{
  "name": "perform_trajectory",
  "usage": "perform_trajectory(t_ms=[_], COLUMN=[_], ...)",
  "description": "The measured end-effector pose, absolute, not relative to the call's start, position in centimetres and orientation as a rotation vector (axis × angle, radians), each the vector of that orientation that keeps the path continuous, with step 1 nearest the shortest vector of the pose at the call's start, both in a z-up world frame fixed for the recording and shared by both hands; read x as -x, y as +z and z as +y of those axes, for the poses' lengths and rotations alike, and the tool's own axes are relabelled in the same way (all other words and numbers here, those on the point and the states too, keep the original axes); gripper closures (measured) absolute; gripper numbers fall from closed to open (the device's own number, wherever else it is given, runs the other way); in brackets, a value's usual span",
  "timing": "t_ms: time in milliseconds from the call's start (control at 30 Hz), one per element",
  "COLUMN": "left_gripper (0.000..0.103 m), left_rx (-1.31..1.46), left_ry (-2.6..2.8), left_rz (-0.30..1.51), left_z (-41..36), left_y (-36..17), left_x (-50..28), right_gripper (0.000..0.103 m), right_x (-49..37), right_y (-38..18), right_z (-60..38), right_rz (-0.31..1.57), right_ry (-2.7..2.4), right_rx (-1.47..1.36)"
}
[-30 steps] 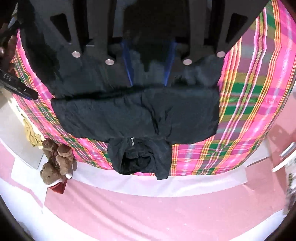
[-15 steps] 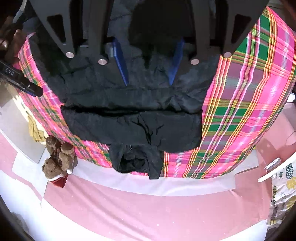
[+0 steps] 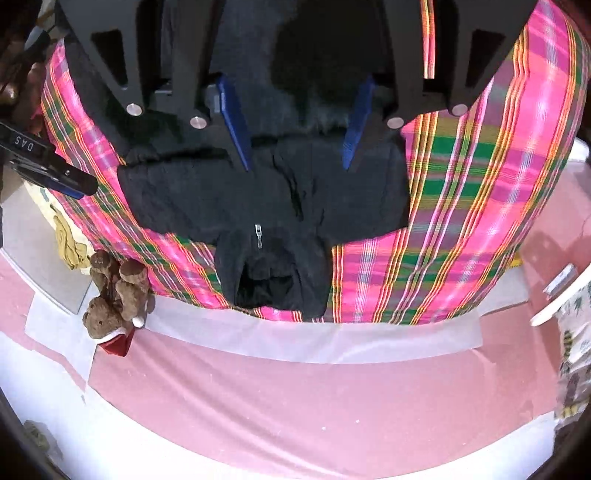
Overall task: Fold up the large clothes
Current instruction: 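Grasp the jacket hem with both tools and fold it up toward the hood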
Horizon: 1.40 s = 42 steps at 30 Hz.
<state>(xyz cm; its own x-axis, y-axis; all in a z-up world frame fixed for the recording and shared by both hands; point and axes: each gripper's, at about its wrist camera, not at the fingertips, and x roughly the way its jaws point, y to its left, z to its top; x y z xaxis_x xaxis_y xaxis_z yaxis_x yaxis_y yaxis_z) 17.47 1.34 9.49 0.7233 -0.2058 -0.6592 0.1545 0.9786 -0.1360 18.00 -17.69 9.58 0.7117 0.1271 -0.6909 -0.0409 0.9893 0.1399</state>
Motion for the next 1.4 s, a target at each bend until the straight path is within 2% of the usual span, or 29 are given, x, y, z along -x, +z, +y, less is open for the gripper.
perform_trajectory(t_ms=[400, 800, 1000, 1067, 1100, 1133, 1233, 1400], left_gripper=[0.047, 0.045, 0.046, 0.064, 0.082, 0.089, 0.093, 0.094], left_rx=[0.035, 0.001, 0.044, 0.077, 0.087, 0.081, 0.05, 0.107], left_ry=[-0.215, -0.154, -0.149, -0.161, -0.178, -0.193, -0.203, -0.243], left_rz=[0.742, 0.832, 0.888, 0.903, 0.907, 0.906, 0.841, 0.706], left_z=[-0.7, -2.6, -2.7, -2.7, -2.9, -3.2, -3.6, -1.7], left_y=[9.5, 1.7, -2.4, -2.9, -3.0, -2.8, -1.1, 3.8], left_x=[-32.2, -48.6, -53.0, -53.5, -53.5, -53.4, -51.7, -46.1], right_gripper=[0.043, 0.043, 0.043, 0.043, 0.054, 0.082, 0.09, 0.091], right_x=[-31.9, -48.3, -54.6, -56.0, -56.4, -56.5, -55.6, -50.3], right_y=[10.1, 3.3, -1.0, -2.3, -2.6, -2.7, -1.7, 2.8], right_z=[-19.2, -25.5, -25.4, -24.9, -24.8, -24.7, -24.3, -25.3], right_rz=[0.799, 0.886, 0.951, 0.978, 0.985, 0.987, 0.958, 0.829], right_ry=[0.12, 0.109, 0.112, 0.101, 0.092, 0.092, 0.103, 0.133], right_rx=[-0.129, -0.197, -0.241, -0.228, -0.223, -0.229, -0.223, -0.235])
